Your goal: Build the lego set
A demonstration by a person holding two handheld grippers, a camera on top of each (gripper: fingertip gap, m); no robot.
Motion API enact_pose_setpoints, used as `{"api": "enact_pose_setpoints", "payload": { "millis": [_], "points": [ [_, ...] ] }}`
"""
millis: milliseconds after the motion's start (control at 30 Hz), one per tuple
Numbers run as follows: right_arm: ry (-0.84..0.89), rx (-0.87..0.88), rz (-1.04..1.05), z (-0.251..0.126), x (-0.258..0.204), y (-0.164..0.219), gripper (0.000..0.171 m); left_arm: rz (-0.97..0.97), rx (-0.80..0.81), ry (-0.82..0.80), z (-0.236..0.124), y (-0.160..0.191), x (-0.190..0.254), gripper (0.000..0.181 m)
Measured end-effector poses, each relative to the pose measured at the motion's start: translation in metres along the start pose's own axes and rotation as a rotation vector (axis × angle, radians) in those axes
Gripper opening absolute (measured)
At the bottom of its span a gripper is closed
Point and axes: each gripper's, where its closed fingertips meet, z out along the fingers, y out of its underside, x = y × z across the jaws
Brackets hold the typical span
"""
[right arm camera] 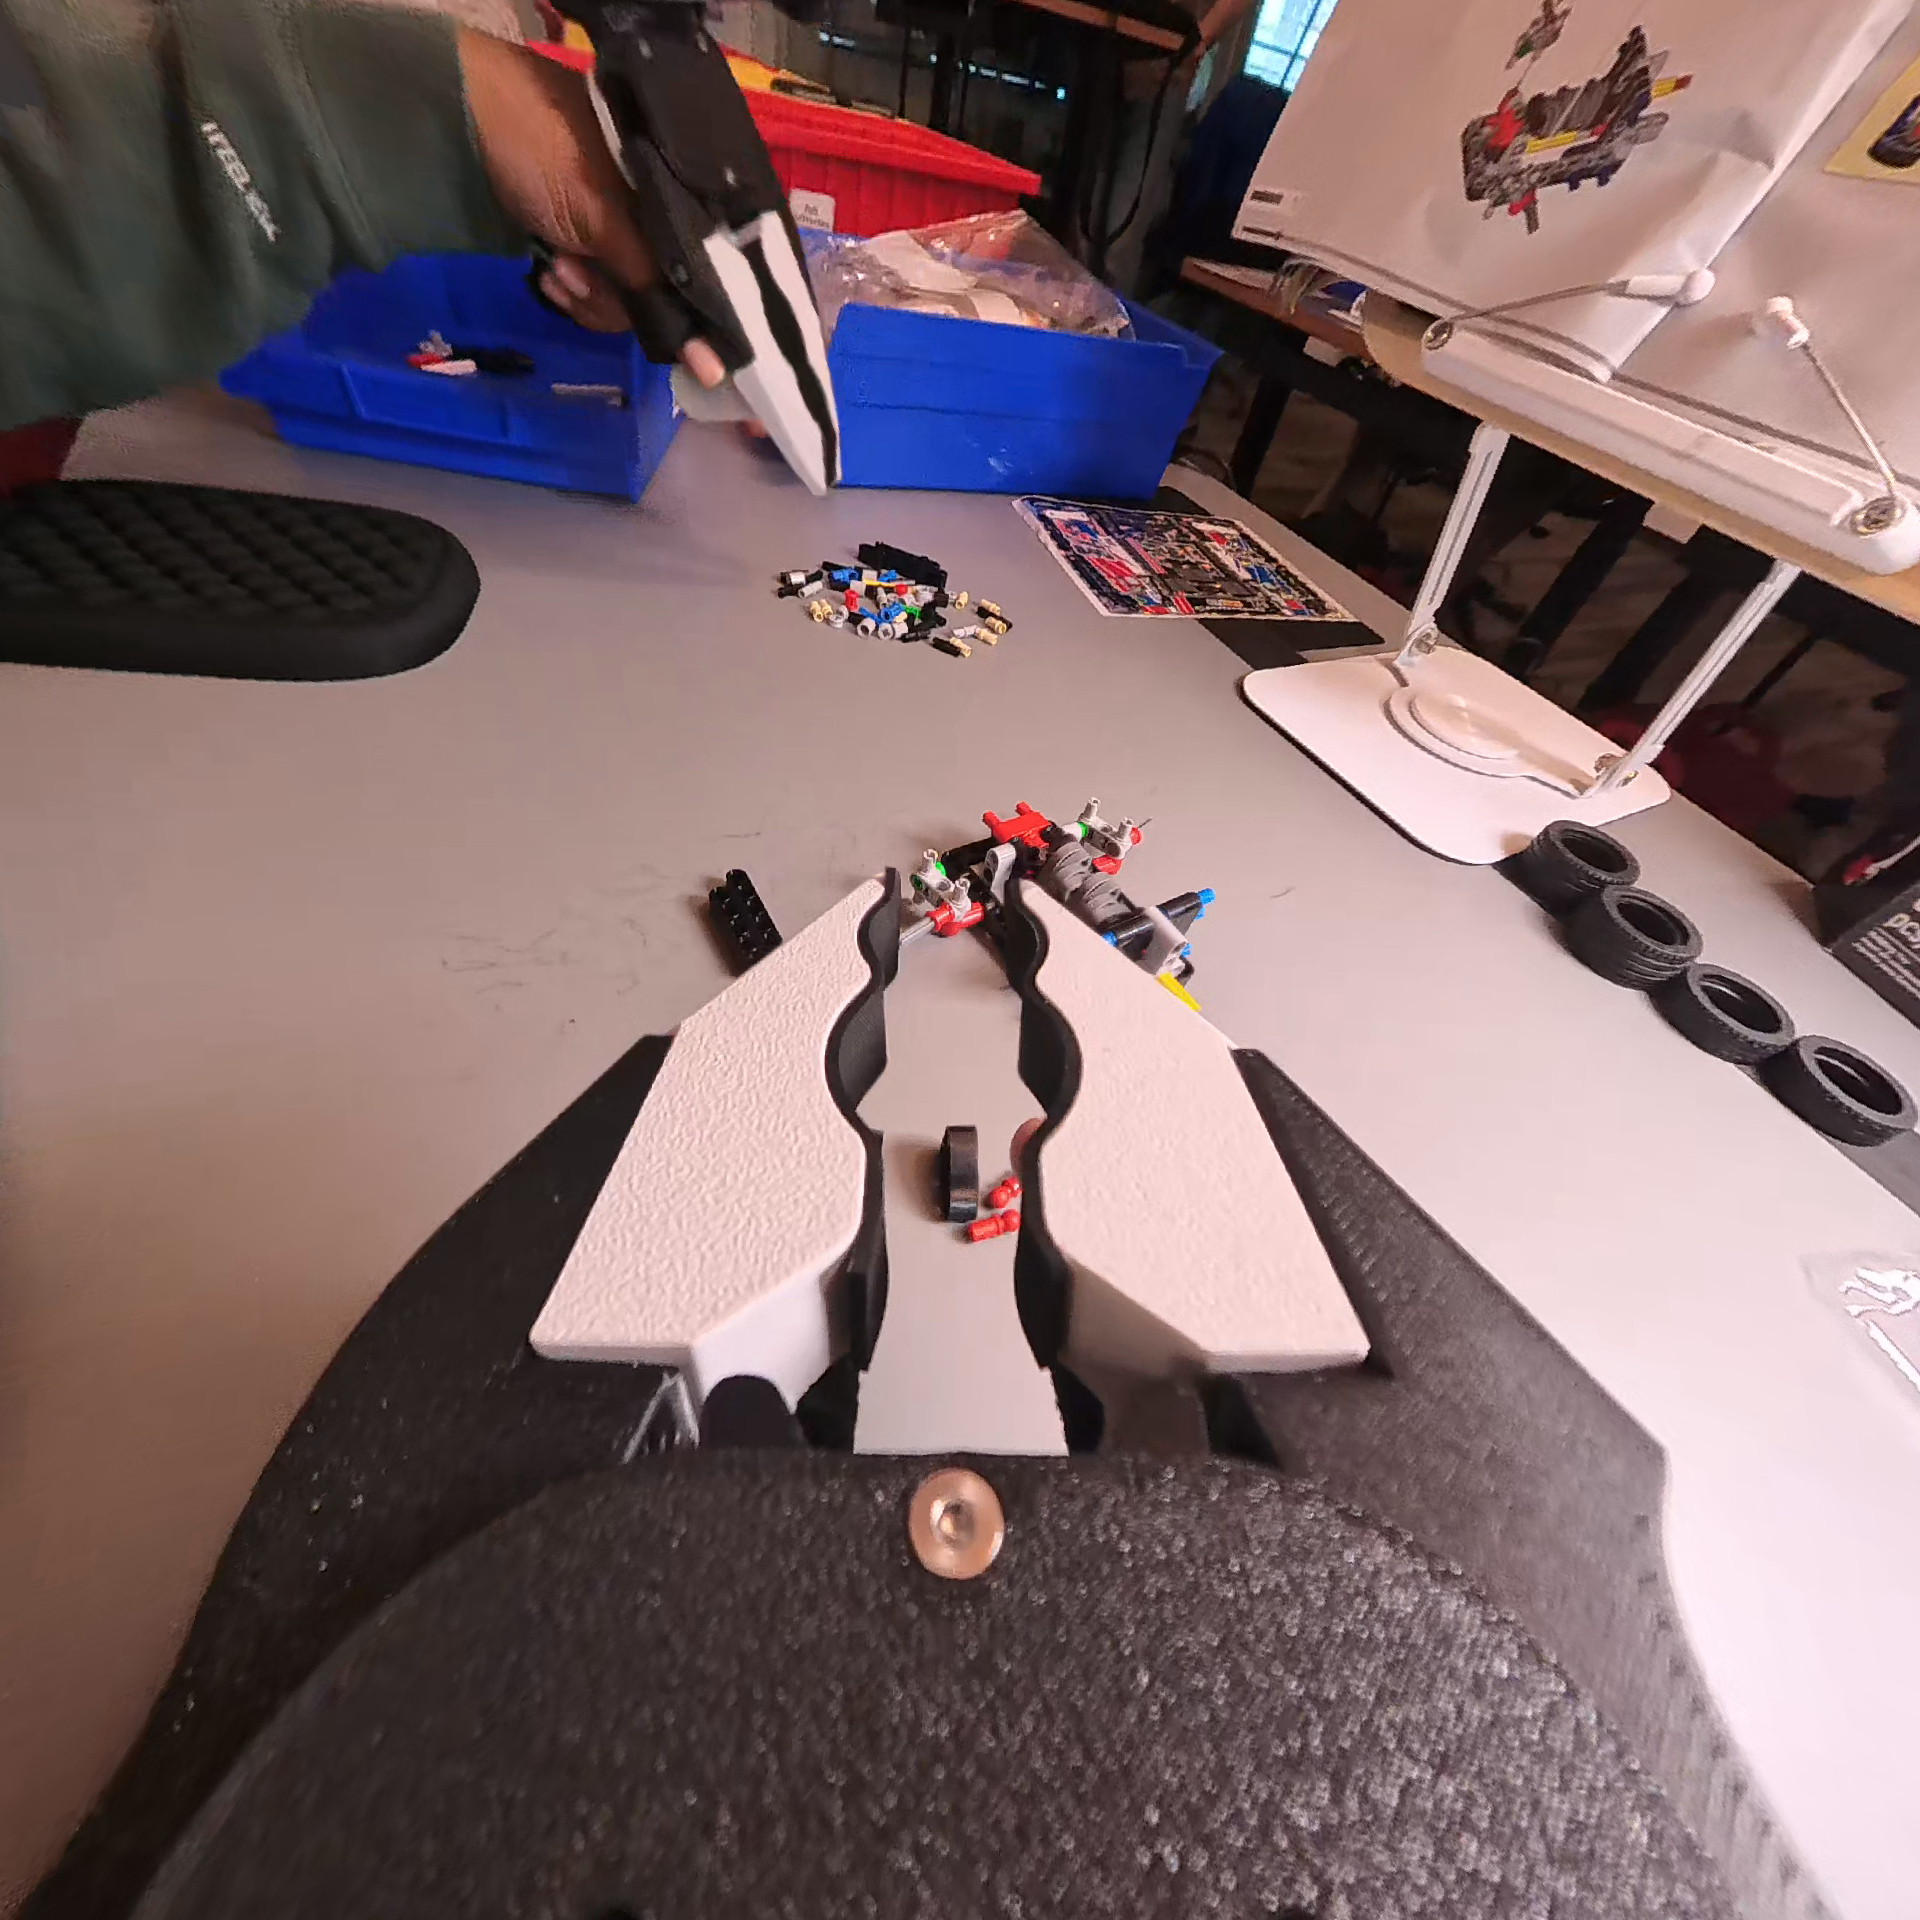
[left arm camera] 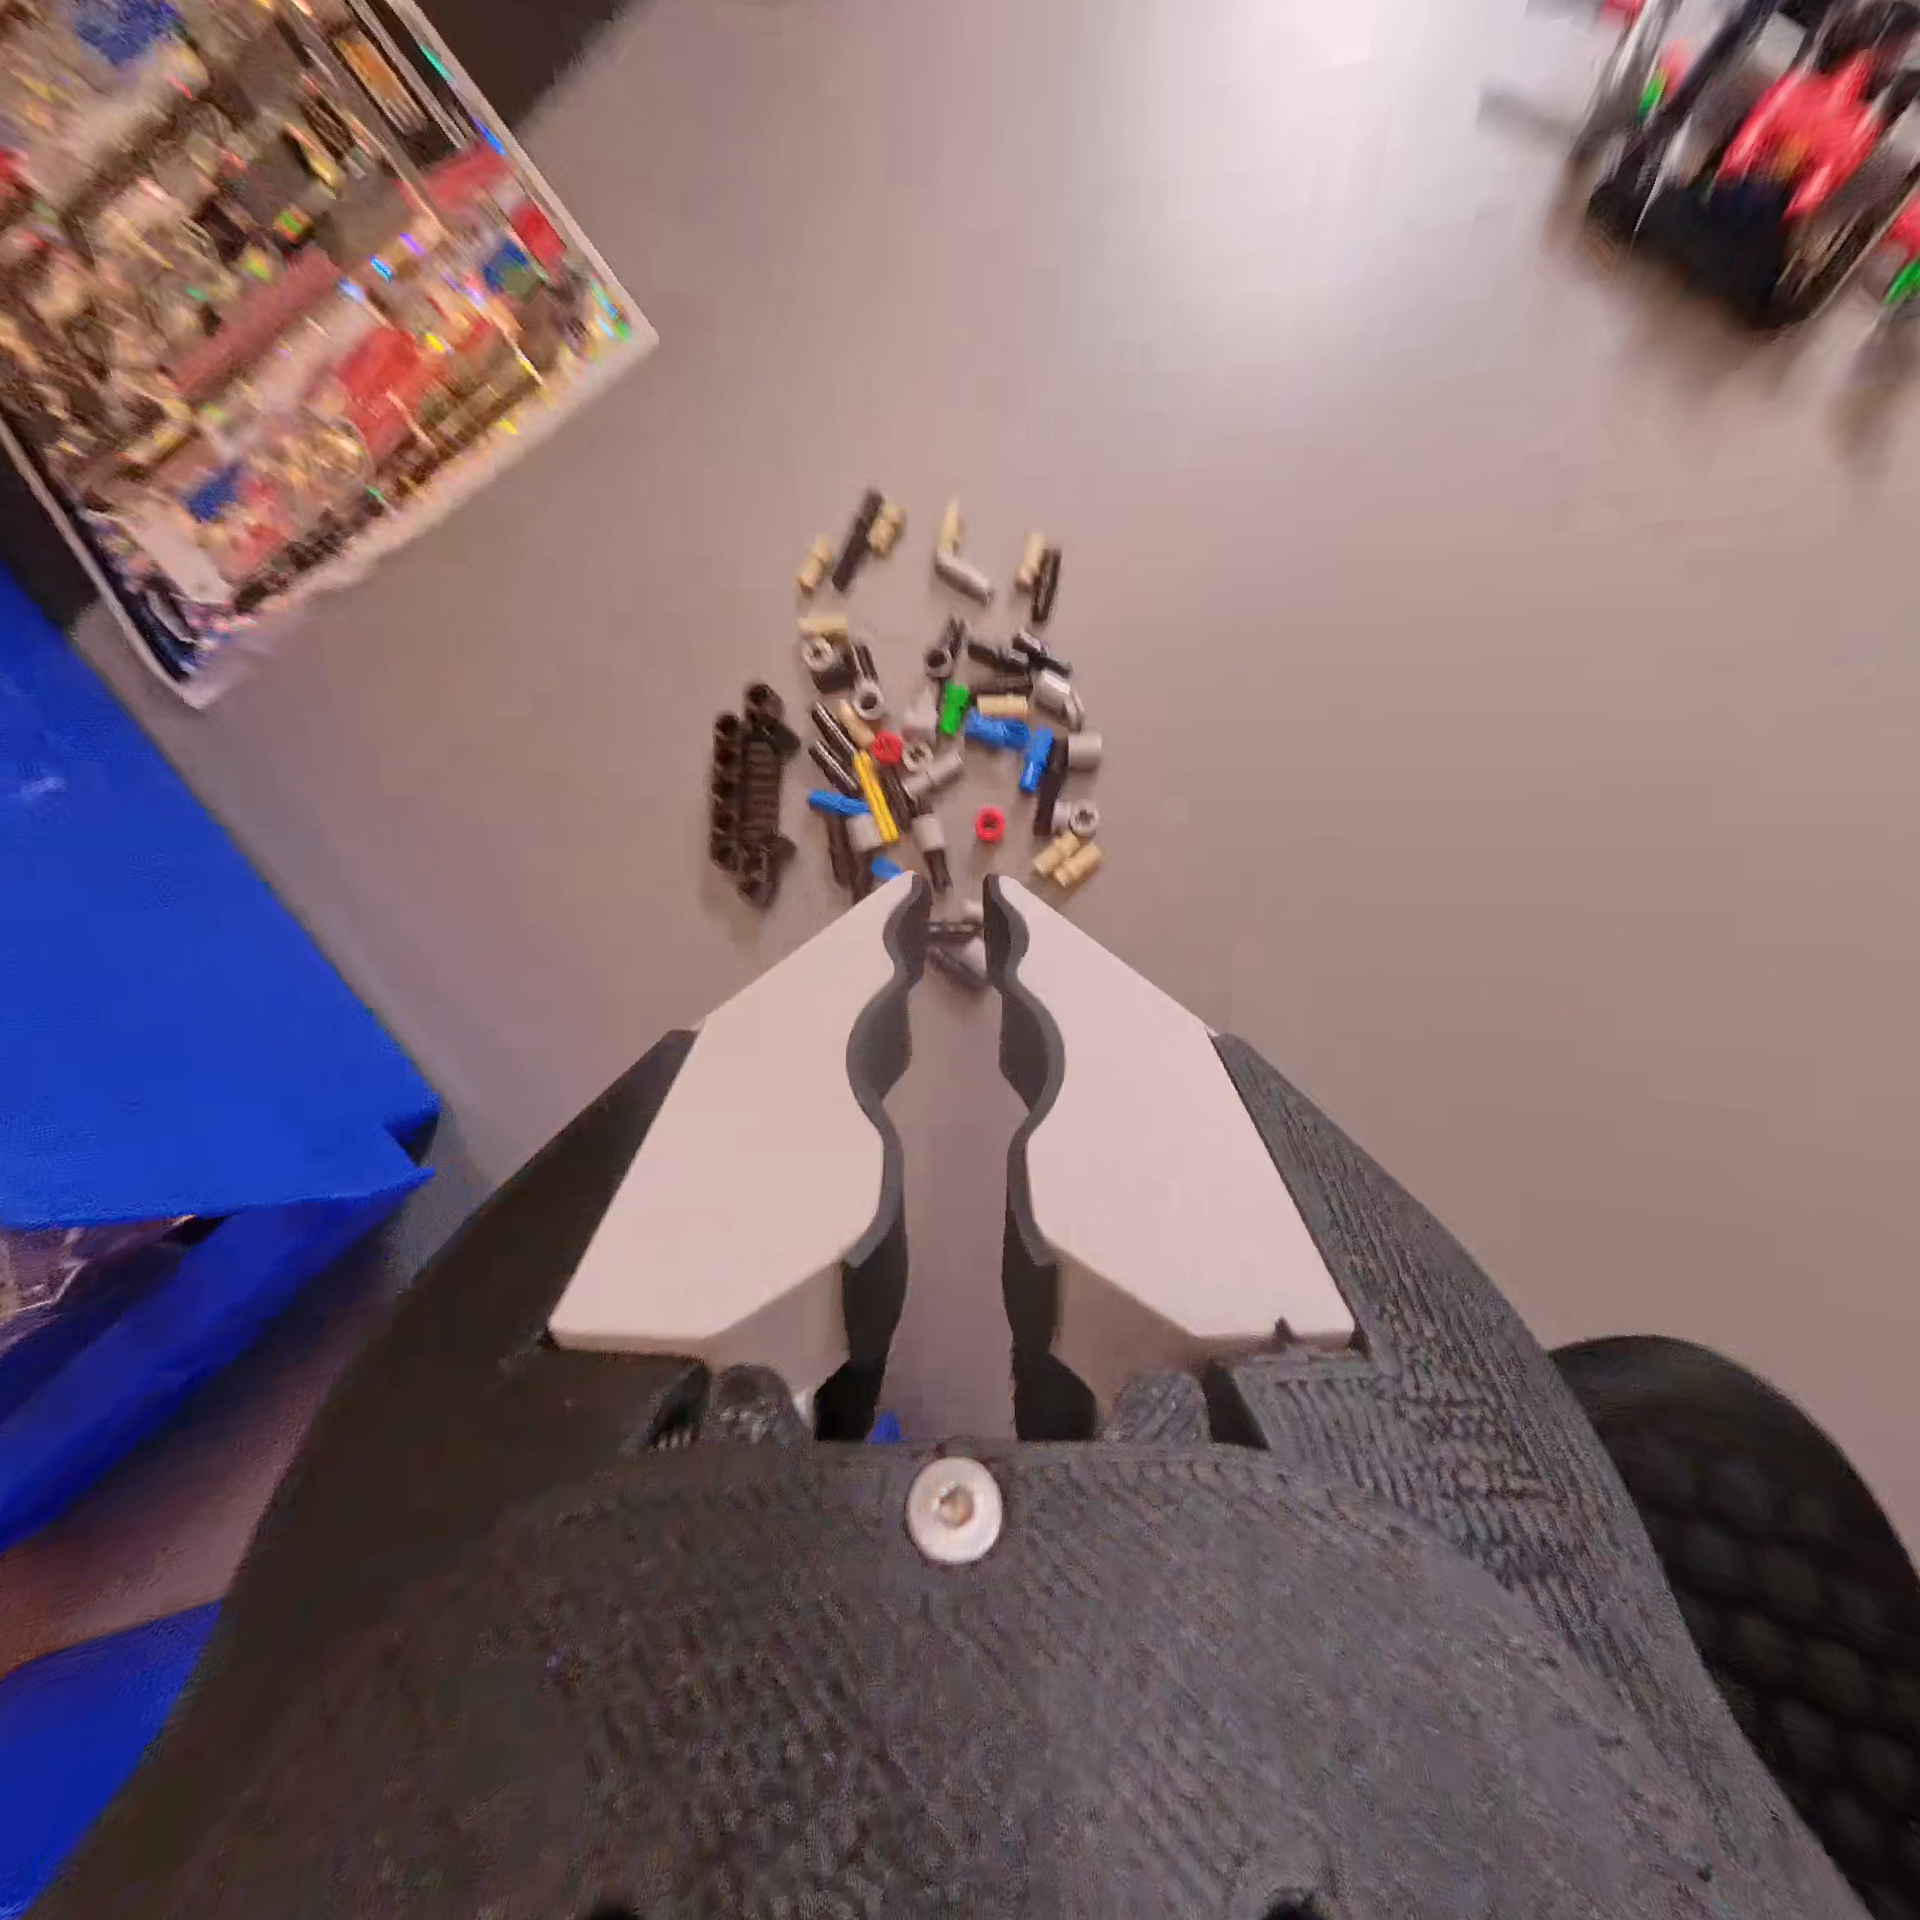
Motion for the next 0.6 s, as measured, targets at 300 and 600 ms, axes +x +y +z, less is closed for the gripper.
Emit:
{"api": "enact_pose_setpoints", "payload": {
  "millis": [300,600],
  "points": [
    [-0.012,-0.009,-0.007,0.000,-0.001,0.004,0.013,0.104,-0.211,0.004,0.031,0.041,0.018,0.012],
    [-0.016,-0.022,0.000,0.002,-0.001,0.008,0.013,0.209,-0.188,-0.014,0.034,0.041,0.016,0.015]
  ]
}}
